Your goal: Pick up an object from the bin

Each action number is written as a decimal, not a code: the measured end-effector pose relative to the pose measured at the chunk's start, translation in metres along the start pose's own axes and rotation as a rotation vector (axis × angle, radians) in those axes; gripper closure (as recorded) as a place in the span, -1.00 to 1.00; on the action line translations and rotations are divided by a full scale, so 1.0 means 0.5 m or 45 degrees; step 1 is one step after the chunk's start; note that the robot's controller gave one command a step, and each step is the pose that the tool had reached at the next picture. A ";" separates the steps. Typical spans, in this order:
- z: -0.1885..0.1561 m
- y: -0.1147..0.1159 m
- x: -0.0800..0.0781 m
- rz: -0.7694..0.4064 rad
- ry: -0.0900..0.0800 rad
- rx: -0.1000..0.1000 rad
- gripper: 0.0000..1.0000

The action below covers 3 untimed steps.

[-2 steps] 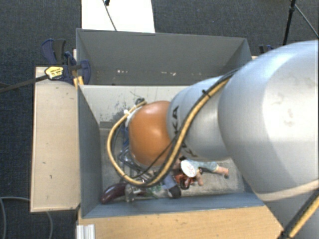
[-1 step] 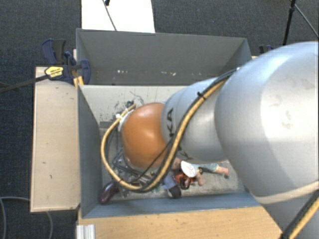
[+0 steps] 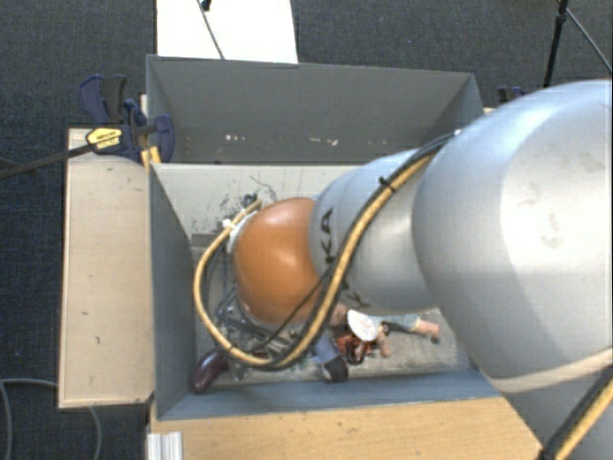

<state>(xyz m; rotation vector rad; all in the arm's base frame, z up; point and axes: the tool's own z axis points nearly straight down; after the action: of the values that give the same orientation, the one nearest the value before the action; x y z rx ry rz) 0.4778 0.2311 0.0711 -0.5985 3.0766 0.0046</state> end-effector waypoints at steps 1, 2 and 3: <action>-0.010 0.000 0.004 0.000 0.009 0.001 1.00; -0.054 0.000 0.006 0.001 0.017 0.002 1.00; -0.176 0.000 0.000 0.010 0.004 0.001 1.00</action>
Offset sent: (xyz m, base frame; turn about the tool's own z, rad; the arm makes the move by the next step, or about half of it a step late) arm 0.0001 0.0001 0.0283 0.0000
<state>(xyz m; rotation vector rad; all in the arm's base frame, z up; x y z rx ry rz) 0.4773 0.2310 0.1589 -0.5869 3.0820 0.0024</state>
